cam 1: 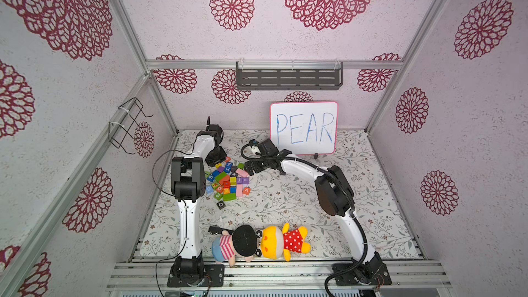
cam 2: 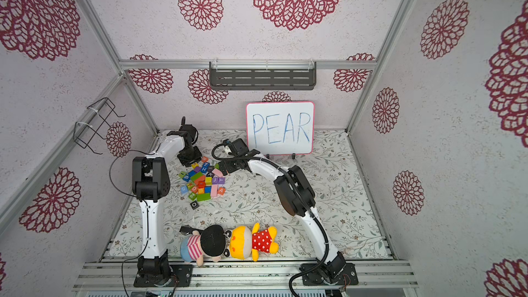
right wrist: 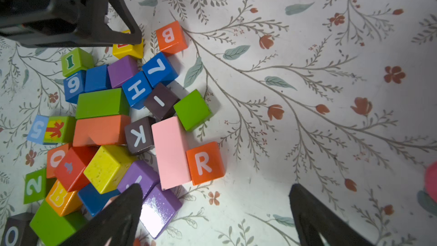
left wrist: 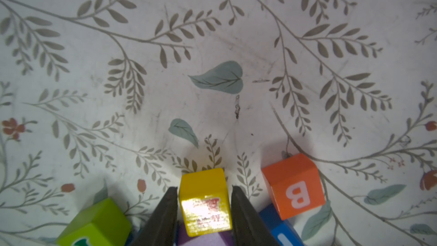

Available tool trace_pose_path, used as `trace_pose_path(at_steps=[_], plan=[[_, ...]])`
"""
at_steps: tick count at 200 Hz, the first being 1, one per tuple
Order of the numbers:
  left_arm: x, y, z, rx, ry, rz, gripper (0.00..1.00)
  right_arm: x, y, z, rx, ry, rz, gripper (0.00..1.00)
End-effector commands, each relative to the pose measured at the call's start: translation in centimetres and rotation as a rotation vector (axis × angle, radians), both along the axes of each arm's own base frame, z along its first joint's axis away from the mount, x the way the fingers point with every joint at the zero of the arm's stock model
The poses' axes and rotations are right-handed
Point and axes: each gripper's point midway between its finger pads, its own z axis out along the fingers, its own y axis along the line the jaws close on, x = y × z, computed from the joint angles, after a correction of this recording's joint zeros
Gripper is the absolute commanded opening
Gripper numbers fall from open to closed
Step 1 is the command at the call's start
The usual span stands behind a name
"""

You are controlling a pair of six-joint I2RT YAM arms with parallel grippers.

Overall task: Spell the uppercase word “pear” with letter blocks
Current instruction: Pick up the letter block from the center of the board.

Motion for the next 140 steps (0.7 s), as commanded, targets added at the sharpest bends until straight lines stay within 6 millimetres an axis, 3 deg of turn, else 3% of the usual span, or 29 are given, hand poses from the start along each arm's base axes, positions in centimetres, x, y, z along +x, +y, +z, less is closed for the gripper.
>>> trace_pose_path(at_steps=[1,39,79,114,140], plan=[[-0.2,0.7,-0.9,0.022,0.021,0.014,0.38,0.5,0.3,4.5,0.074,-0.058,-0.005,0.99],[-0.5,0.5,-2.1,0.012,0.045,0.008,0.36,0.5,0.1,4.7,0.073,-0.054,-0.013,0.99],[-0.9,0.2,-2.5,0.006,0.059,-0.002,0.26,0.4,0.0,4.9,0.075,-0.054,-0.022,0.99],[-0.6,-0.2,-0.6,0.008,0.023,-0.028,0.20,0.3,-0.2,5.2,0.076,-0.056,-0.034,0.99],[-0.3,-1.8,2.9,-0.006,-0.039,-0.052,0.18,0.0,-1.0,6.1,0.074,-0.059,-0.050,0.99]])
